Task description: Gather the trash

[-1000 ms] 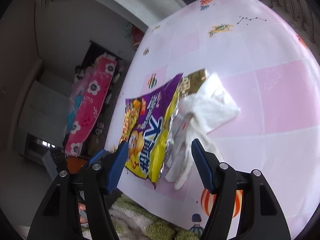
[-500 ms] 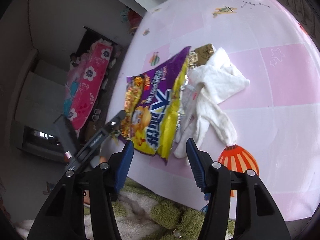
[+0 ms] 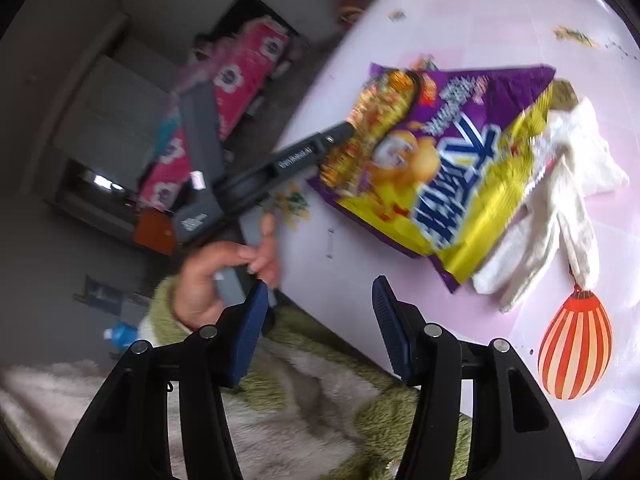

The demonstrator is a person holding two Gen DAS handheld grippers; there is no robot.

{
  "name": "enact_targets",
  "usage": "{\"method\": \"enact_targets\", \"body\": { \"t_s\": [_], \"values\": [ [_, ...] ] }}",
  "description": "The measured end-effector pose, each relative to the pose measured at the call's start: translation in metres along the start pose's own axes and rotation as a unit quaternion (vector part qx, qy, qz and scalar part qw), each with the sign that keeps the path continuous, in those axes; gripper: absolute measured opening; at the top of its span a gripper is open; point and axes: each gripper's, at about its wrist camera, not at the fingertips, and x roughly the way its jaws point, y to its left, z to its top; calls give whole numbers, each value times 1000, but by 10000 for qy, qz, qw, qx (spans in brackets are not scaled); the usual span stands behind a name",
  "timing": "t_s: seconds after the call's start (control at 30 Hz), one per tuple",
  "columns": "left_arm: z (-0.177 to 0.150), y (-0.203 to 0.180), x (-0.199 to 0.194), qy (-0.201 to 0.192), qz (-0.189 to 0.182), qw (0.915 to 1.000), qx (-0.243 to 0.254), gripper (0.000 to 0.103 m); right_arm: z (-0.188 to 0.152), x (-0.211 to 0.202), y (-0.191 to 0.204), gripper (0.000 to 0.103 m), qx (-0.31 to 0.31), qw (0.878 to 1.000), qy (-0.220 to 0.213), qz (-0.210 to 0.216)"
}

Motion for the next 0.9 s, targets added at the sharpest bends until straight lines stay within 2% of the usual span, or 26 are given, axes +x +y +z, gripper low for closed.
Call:
{"method": "enact_targets", "body": {
  "t_s": [0.2, 0.33, 0.47, 0.6, 0.77, 0.83, 0.9],
  "values": [
    [-6, -8, -2, 92, -150, 9997, 140, 24, 10, -2, -32, 48, 650, 9968, -78, -451],
    [-15, -24, -4, 277, -360, 9984, 343, 20, 23, -22, -64, 43, 1165, 9908, -421, -551],
    [-29, -50, -8, 444, -600, 9943, 761, 20, 32, -39, -93, 39, 1538, 9833, -730, -646],
    [-43, -82, -9, 653, -915, 9856, 1262, 19, 44, -50, -122, 39, 1886, 9750, -1033, -553],
    [-57, -117, -8, 862, -1319, 9702, 1840, 19, 59, -57, -149, 39, 2117, 9647, -1462, -564],
    [-62, -125, -12, 845, -1441, 9649, 2025, 19, 63, -60, -157, 39, 2169, 9615, -1571, -621],
    [-62, -127, -18, 734, -1493, 9639, 2079, 19, 65, -61, -163, 45, 2314, 9580, -1605, -539]
  ]
}}
